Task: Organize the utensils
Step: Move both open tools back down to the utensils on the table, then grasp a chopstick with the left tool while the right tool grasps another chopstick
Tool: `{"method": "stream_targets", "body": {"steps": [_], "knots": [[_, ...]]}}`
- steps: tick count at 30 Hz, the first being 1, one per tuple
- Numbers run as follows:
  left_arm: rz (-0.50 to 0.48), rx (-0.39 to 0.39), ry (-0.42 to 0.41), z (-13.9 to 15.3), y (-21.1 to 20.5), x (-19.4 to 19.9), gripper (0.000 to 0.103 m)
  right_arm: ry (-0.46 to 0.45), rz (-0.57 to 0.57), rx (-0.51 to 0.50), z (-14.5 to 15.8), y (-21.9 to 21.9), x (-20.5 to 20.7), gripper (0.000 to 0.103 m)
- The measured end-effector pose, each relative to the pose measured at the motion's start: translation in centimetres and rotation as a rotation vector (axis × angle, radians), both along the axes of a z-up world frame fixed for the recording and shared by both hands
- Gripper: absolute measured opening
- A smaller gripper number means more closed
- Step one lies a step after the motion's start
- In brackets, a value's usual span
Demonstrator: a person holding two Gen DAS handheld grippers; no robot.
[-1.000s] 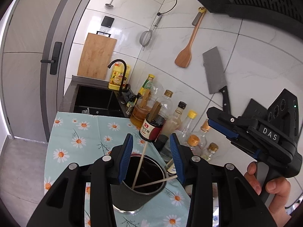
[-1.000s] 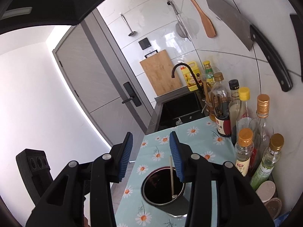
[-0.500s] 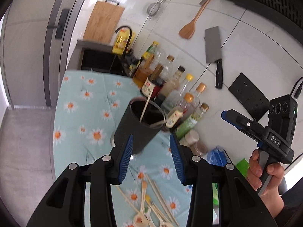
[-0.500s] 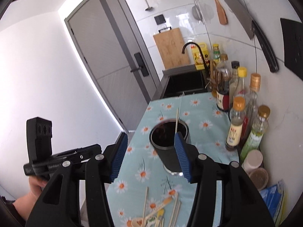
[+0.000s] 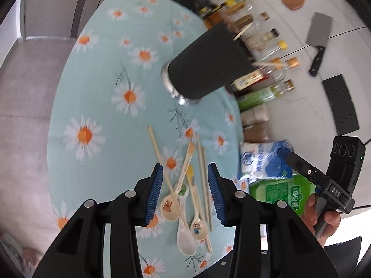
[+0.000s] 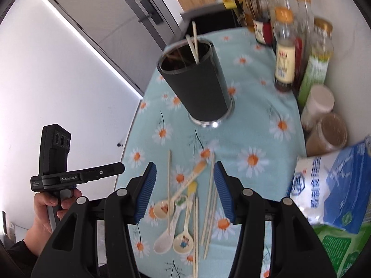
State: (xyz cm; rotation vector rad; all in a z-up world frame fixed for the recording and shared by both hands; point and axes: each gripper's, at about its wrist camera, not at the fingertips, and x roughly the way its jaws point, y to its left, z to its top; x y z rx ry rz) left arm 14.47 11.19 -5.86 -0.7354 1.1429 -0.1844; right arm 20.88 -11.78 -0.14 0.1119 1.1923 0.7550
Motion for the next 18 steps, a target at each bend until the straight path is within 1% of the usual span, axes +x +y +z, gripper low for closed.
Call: {"method": "stream_targets", "body": {"steps": [4,6,9,12,15,18], "knots": [[0.003,-0.014,0.092,-2.6,-0.5,0.5,0.039,0.108,-0.018,-0.034,-2.6,-0.6,0.1,0.052],[0.003,-0.015,0.132,-4.0,-0.9,0.8,0.037,0.165,-0.023,-0.046,-3.9,-1.0,0.1,0.052],[0.002,-0.029,0.199,-5.6,-1.4,1.6,0.037,0.231,-0.022,-0.082,-5.7,-0.9,0.1,0.052],[0.004,-0.029,0.233,-6.6,-2.0,2.4,0.037,0.287,-0.023,-0.109,-7.3,-0.9,0.3,0.052],[0.004,-0.021,0.268,-7.3,-2.5,3.2,0.037,0.32,-0.02,-0.112,-8.3,-0.9,0.2,0.051],[-0.01,0.014,0.289,-7.5,-3.3,4.2,0.037,0.342,-0.018,-0.108,-8.6,-0.9,0.2,0.05]]}}
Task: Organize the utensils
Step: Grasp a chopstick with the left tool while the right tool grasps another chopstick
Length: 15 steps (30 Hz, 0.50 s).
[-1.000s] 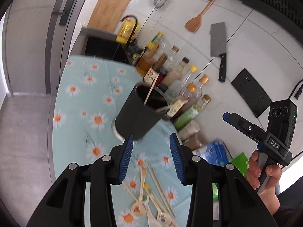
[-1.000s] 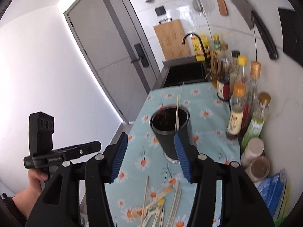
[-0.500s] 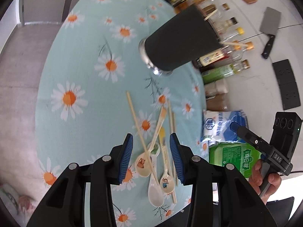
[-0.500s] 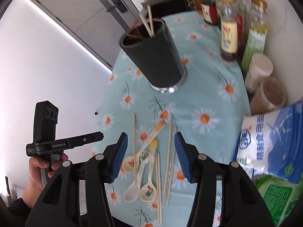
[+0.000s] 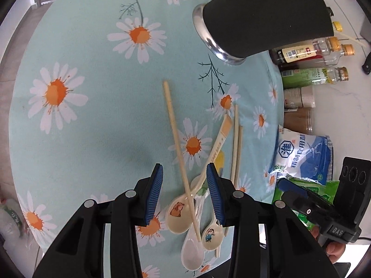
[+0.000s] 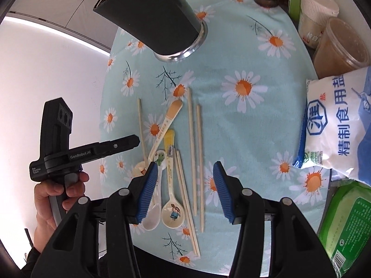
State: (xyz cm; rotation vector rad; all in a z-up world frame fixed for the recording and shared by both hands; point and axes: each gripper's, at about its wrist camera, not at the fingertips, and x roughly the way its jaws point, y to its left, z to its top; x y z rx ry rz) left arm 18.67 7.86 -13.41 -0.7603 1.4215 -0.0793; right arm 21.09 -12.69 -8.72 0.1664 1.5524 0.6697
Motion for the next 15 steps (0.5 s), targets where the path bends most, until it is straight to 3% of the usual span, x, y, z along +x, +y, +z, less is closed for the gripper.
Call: {"method": "stream_targets", "body": {"steps": [15], "knots": [[-0.003,0.101,0.097,-0.9,-1.1,1.9,0.011,0.05,0.001,-0.018,-1.1,0.8,1.5,0.044]]}}
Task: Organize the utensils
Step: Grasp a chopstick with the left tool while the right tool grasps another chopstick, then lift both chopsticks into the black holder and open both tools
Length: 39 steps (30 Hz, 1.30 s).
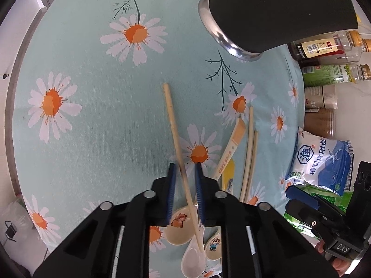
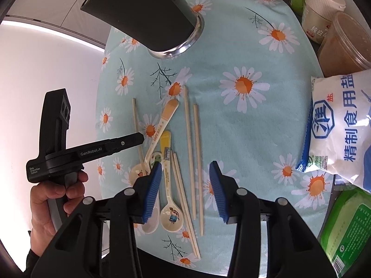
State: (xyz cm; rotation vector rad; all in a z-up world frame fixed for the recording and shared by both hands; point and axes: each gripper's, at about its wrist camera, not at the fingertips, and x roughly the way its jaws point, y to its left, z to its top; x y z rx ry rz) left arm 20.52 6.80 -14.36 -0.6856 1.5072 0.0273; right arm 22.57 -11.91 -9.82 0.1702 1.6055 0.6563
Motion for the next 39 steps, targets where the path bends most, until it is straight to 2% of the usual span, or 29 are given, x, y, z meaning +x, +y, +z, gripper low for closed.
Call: {"method": "stream_targets", "body": {"steps": [3,14,17,22,29,32,39], "knots": [[0.007,-0.005,0.006,-0.1,0.1,0.0,0.006,0.009,0.007,-0.019,-0.6,0.6,0.2,0.041],[0.038,-0.073,-0.055,-0.1,0.8,-0.6,0.004,0.019,0.031,-0.104,-2.2,2.2,0.7,0.04],[0.043,-0.102,-0.079,0.2,0.9,-0.9,0.004,0.019,0.041,-0.144,-2.7,2.9,1.0,0.033],[0.045,-0.154,-0.119,1.2,1.5,-1.8,0.004,0.001,0.064,-0.211,-3.3,4.3,1.2,0.027],[0.016,-0.185,-0.198,3.2,2.4,-3.5,0.004,-0.021,0.083,-0.312,-4.5,6.2,1.5,0.013],[-0.003,-0.167,-0.221,3.7,2.9,-4.2,0.004,-0.031,0.098,-0.351,-4.9,7.2,1.5,0.011],[-0.015,-0.181,-0.222,3.2,4.1,-5.4,0.004,-0.06,0.121,-0.413,-5.2,9.5,0.7,0.008]]}}
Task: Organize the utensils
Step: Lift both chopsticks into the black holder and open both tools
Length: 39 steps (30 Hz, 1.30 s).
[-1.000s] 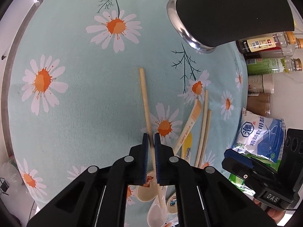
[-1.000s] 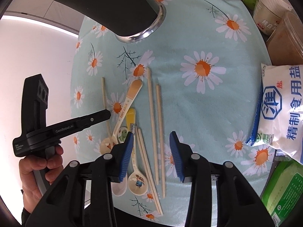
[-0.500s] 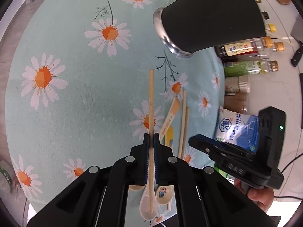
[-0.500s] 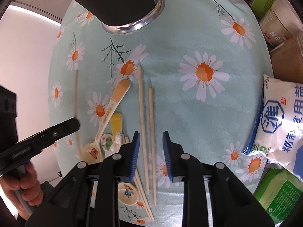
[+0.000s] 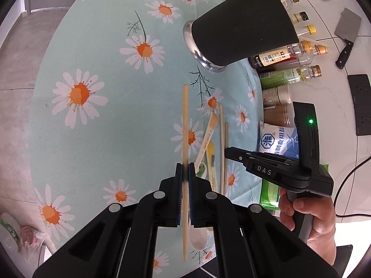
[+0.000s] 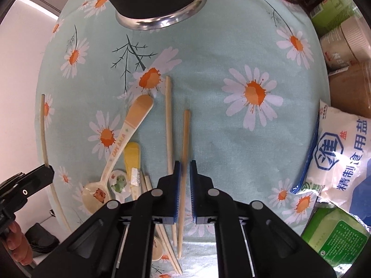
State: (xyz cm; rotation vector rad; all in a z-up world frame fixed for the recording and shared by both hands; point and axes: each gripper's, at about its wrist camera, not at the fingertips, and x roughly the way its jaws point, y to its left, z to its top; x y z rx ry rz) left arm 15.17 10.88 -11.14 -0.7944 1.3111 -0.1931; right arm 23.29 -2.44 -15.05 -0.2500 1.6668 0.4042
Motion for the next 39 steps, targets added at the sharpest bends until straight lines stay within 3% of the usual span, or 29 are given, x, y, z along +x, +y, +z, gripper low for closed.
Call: {"method": "stream_targets", "body": {"steps": [8,14,24,30,36,39], "knots": [[-0.021,0.021,-0.022,0.6,0.3,-0.5,0.004,-0.021,0.017,-0.02,0.1,1.6,-1.3,0.006],[-0.033,0.079,-0.095,3.2,0.0,-0.2,0.004,-0.075,0.017,0.088,3.4,-0.8,-2.1,0.006],[-0.032,0.265,-0.403,11.3,-1.8,1.4,0.004,-0.359,0.099,0.547,14.3,-2.6,-3.4,0.006],[0.019,0.361,-0.623,16.0,-2.1,3.5,0.004,-0.576,0.055,0.768,20.2,-4.1,0.0,0.006],[0.097,0.447,-0.9,21.3,-2.6,6.4,0.004,-0.775,-0.04,0.911,25.6,-5.6,4.5,0.006],[0.125,0.445,-0.969,22.9,-2.7,8.0,0.004,-0.826,-0.081,0.953,26.9,-5.9,6.8,0.006]]}}
